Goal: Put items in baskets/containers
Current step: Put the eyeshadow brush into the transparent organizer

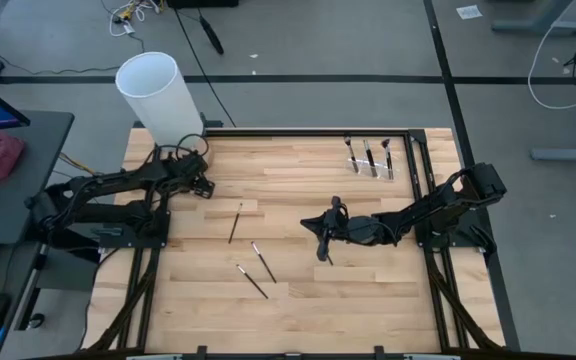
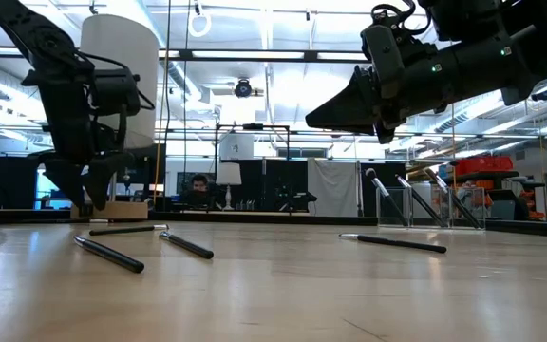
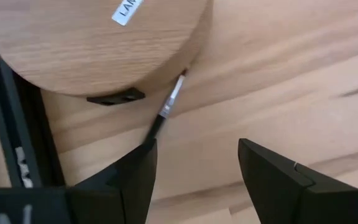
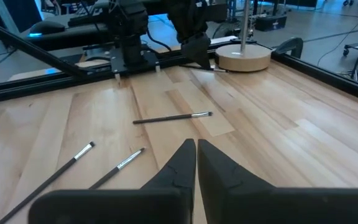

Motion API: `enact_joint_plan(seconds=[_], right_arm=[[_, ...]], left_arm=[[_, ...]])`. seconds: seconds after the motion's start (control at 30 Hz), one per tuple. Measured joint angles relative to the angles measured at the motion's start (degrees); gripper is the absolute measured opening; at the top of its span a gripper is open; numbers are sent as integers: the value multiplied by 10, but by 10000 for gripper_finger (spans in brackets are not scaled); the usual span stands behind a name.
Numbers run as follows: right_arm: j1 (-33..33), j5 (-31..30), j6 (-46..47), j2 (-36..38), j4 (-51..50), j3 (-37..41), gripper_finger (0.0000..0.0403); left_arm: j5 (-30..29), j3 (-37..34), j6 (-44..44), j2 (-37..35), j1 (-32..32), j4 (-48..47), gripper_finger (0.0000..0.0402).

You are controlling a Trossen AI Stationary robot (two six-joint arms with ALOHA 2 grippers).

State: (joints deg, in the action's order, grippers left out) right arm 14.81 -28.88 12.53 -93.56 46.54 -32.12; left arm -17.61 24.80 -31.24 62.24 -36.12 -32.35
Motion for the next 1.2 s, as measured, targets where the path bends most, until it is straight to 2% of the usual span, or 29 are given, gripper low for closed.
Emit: enact_joint_plan(seconds=[0.33, 0.47, 0.63, 0.8, 1.03, 1.2], right_arm=[[0, 0, 0, 0, 0, 0, 21], [0, 0, 0, 0, 0, 0, 21], [0, 0, 0, 0, 0, 0, 21], [3, 0, 2, 0, 1, 0, 21], [13, 0, 2, 0, 1, 0, 21], [17, 0, 2, 0, 1, 0, 21]], left_arm=[[-7, 0, -94, 0, 67, -51, 227], [-52, 0, -130, 0, 80, -71, 226], [-100, 0, -131, 0, 75, -64, 226], [-94, -1, -119, 0, 54, -62, 219], [-64, -51, -119, 0, 39, 15, 201], [-81, -72, -126, -1, 39, 30, 195]])
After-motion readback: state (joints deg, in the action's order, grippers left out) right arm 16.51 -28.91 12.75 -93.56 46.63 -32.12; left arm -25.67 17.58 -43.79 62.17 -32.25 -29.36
